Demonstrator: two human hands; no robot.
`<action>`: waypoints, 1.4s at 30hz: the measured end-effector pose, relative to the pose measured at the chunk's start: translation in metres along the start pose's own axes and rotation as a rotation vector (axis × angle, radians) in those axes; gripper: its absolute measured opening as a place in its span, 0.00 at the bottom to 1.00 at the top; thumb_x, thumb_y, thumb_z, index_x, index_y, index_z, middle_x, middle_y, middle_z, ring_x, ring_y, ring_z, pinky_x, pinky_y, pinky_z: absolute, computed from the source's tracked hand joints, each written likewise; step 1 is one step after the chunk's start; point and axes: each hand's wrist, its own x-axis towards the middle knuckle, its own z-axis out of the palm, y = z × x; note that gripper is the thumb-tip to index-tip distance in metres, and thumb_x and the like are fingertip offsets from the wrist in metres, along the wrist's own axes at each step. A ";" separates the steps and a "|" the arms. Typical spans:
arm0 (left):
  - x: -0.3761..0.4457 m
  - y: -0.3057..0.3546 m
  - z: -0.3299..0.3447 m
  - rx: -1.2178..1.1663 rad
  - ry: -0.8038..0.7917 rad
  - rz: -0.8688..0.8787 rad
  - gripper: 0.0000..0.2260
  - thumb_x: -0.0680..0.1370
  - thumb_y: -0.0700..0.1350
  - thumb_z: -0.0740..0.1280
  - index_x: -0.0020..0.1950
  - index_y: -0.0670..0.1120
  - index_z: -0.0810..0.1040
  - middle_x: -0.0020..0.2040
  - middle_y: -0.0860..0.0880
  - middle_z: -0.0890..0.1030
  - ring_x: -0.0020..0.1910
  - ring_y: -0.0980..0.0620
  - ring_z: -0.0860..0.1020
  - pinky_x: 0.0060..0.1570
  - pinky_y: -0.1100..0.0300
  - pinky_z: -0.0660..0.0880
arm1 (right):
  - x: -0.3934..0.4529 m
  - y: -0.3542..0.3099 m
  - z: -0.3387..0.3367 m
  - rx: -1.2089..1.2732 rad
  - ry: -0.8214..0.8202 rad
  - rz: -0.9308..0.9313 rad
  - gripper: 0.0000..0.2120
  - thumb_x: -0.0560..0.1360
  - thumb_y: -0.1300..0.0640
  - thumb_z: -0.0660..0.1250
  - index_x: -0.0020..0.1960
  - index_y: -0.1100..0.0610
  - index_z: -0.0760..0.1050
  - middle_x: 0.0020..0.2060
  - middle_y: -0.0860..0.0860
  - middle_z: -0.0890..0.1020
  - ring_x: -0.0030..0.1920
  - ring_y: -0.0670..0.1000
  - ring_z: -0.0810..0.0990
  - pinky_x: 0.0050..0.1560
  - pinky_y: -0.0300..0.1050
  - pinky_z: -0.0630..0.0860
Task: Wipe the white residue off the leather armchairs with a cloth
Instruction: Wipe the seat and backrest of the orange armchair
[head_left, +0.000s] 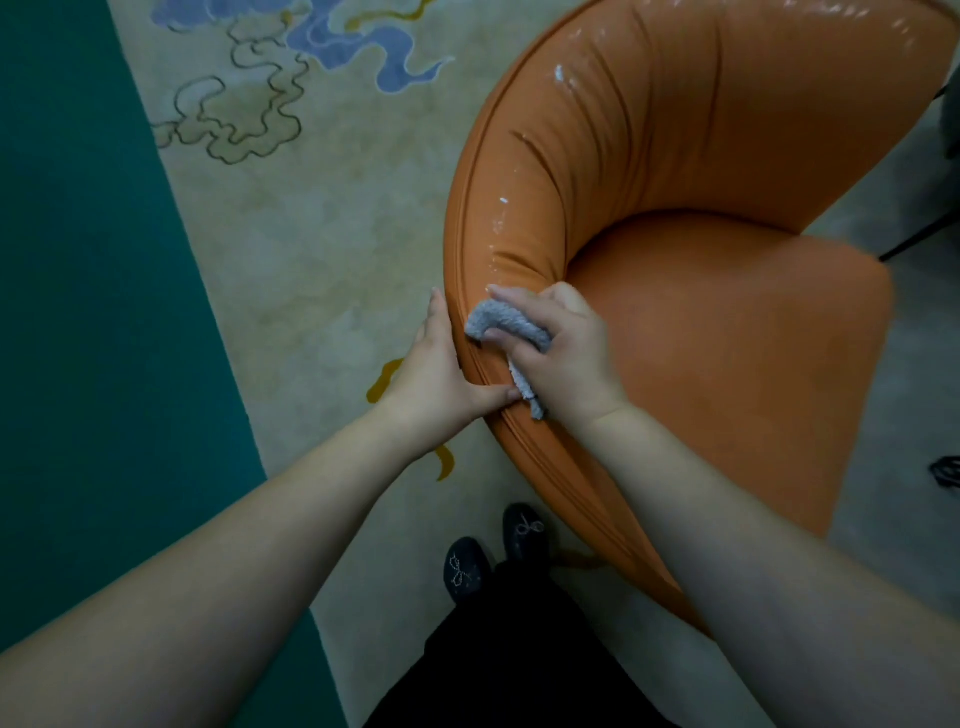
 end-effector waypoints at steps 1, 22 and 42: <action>0.004 0.000 -0.002 -0.002 -0.003 0.001 0.61 0.63 0.52 0.80 0.78 0.47 0.36 0.79 0.47 0.53 0.73 0.47 0.64 0.68 0.48 0.68 | 0.004 0.002 -0.001 -0.017 -0.015 0.001 0.19 0.71 0.57 0.73 0.62 0.53 0.79 0.41 0.47 0.69 0.43 0.36 0.72 0.50 0.28 0.68; 0.055 0.012 -0.035 0.060 -0.126 0.005 0.63 0.61 0.52 0.81 0.78 0.50 0.36 0.79 0.50 0.55 0.72 0.47 0.66 0.68 0.47 0.69 | 0.048 0.015 -0.012 -0.047 -0.170 -0.076 0.20 0.71 0.62 0.73 0.62 0.54 0.78 0.42 0.56 0.72 0.44 0.50 0.74 0.50 0.40 0.73; 0.147 0.037 -0.086 0.157 -0.337 0.215 0.62 0.62 0.53 0.81 0.78 0.47 0.36 0.79 0.47 0.51 0.75 0.48 0.59 0.71 0.48 0.63 | 0.074 0.003 0.012 -0.013 0.300 0.335 0.18 0.73 0.62 0.72 0.62 0.53 0.78 0.43 0.49 0.73 0.46 0.38 0.74 0.51 0.26 0.67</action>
